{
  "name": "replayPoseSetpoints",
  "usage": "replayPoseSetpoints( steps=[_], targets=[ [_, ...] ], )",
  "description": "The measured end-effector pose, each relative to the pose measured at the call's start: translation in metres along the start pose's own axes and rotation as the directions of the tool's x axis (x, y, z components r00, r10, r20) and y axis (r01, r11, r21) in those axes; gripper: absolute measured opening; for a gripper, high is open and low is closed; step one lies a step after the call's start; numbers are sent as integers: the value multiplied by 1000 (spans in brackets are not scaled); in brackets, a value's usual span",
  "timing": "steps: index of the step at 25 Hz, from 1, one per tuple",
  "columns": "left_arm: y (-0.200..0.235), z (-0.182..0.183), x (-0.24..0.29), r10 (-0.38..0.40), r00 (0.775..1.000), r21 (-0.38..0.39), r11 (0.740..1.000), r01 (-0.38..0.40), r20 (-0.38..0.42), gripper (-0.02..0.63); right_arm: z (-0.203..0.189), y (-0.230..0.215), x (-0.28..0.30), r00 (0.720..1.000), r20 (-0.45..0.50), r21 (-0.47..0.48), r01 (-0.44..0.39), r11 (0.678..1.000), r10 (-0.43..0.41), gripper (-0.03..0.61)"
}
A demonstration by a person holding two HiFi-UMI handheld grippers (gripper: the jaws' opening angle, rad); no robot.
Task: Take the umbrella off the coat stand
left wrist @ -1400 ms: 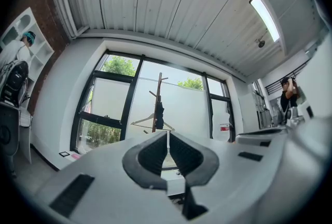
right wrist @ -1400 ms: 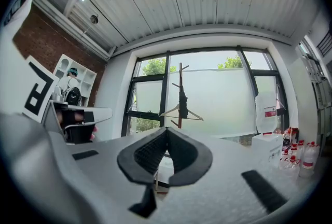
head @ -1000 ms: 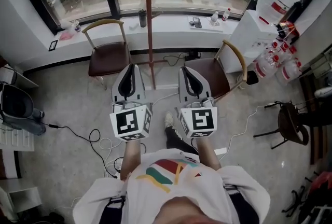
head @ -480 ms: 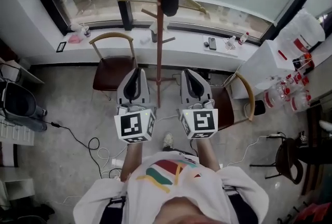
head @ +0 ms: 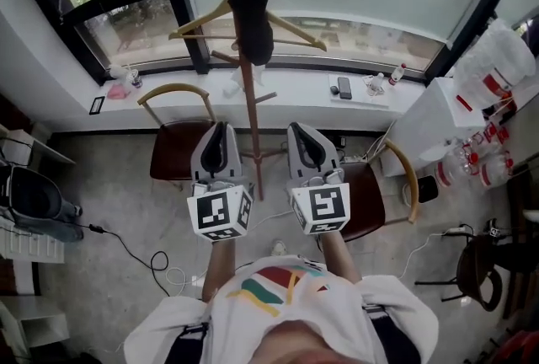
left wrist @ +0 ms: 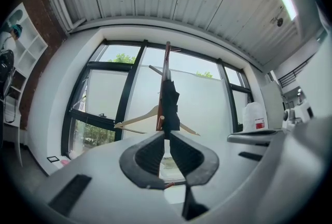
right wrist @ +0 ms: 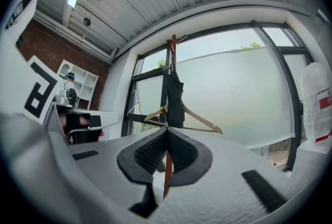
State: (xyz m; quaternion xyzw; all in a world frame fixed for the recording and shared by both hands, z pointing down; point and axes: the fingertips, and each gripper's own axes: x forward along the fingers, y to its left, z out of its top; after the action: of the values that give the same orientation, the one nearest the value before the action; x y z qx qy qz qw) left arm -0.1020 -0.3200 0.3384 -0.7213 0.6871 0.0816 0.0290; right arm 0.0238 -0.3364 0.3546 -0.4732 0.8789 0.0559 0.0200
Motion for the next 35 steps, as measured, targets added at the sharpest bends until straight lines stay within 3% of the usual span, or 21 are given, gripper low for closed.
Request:
replayPoseSetpoints(
  steps=[7, 15, 18, 31, 35],
  targets=[
    [-9, -6, 22, -33, 999, 6, 999, 33, -24, 14, -11, -18, 8, 999, -31, 34, 31, 999, -30, 0],
    [-19, 0, 26, -116, 993, 7, 993, 116, -18, 18, 3, -19, 7, 997, 8, 17, 71, 997, -72, 0],
    [-14, 5, 30, -148, 989, -14, 989, 148, -16, 66, 8, -9, 12, 997, 19, 6, 69, 998, -70, 0],
    [-7, 6, 45, -225, 974, -40, 974, 224, -19, 107, 18, 1, 33, 995, 48, -3, 92, 996, -92, 0],
    [-9, 31, 69, -285, 958, -42, 957, 286, 24, 195, 17, 3, 38, 994, 49, -3, 93, 996, -93, 0]
  ],
)
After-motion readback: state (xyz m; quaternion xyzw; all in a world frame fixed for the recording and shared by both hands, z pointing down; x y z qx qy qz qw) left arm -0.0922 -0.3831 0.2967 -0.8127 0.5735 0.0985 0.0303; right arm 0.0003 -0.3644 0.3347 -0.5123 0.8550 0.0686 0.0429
